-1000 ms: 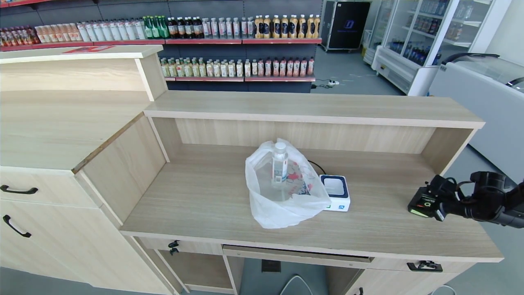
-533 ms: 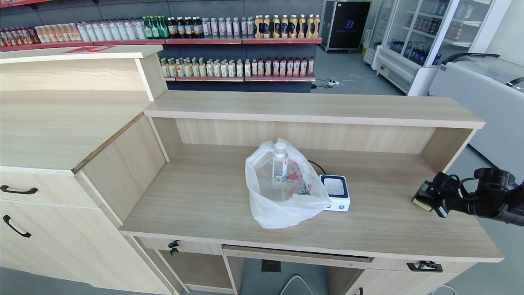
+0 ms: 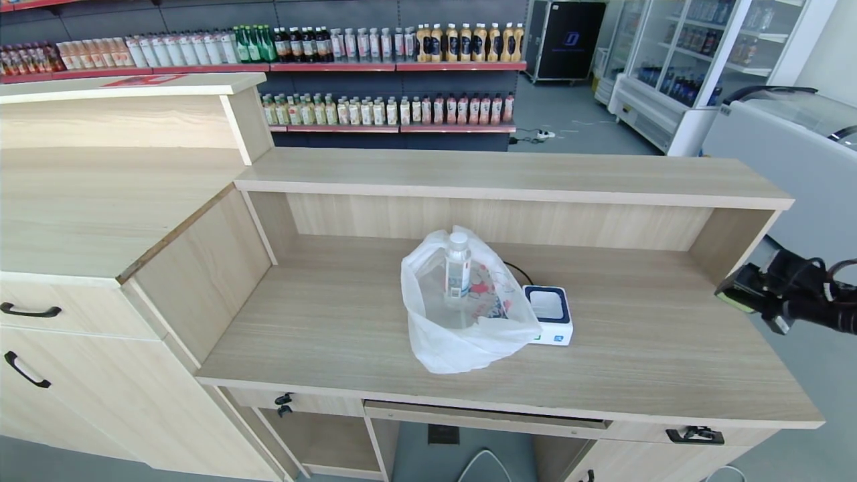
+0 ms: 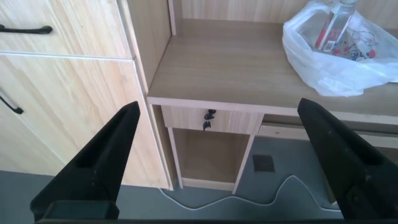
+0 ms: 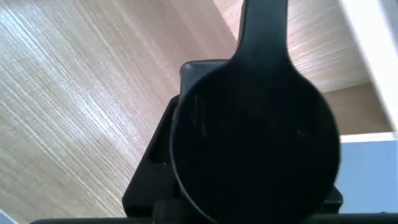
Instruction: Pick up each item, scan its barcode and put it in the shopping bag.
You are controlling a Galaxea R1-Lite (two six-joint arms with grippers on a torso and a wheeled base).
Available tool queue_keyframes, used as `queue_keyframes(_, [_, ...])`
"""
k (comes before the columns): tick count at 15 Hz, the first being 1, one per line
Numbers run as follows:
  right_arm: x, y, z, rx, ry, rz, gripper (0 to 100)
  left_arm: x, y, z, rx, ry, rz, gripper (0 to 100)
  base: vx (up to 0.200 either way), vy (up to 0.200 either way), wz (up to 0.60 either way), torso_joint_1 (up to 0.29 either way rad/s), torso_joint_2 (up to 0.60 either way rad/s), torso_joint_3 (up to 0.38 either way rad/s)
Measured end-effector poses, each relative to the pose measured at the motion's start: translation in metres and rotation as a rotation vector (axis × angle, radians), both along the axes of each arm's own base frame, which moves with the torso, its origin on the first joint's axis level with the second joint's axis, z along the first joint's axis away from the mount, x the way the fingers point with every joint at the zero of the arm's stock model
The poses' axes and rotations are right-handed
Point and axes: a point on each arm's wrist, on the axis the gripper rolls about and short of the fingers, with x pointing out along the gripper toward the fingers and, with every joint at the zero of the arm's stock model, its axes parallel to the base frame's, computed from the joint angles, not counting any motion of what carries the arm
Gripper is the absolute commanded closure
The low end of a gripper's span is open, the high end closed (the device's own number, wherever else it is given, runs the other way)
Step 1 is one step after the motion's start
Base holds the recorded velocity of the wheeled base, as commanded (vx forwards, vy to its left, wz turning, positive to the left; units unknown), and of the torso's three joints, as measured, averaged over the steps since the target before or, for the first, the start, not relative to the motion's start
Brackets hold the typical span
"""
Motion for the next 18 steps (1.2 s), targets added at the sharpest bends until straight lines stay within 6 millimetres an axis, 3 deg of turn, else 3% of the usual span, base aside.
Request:
queue_keyframes(2, [-0.046,0.022,0.041,-0.167,-0.107,0.127,100,0.000,0.000,0.000,0.000,0.000,0.000,0,0.000,0.000,0.00,0.000,0.00,0.000])
queue_keyframes(5, [-0.097,0.071,0.066,-0.577,-0.373,0.386,100,0.000,0.000,0.000,0.000,0.000,-0.001,0,0.000,0.000,0.00,0.000,0.00,0.000])
queue_keyframes(9, [-0.119,0.166,0.089,-0.878,-0.794,0.687,100,0.000,0.000,0.000,0.000,-0.001,-0.001,0,0.000,0.000,0.00,0.000,0.00,0.000])
queue_keyframes(13, [-0.150,0.254,0.103,-1.052,-1.219,0.825,100,0.000,0.000,0.000,0.000,-0.001,0.000,0,0.000,0.000,0.00,0.000,0.00,0.000])
queue_keyframes(15, [-0.166,0.285,0.105,-1.147,-1.421,0.826,100,0.000,0.000,0.000,0.000,-0.001,0.000,0,0.000,0.000,0.00,0.000,0.00,0.000])
queue_keyframes(18, [-0.177,0.310,0.105,-1.190,-1.546,0.789,100,0.000,0.000,0.000,0.000,-0.001,-0.001,0,0.000,0.000,0.00,0.000,0.00,0.000])
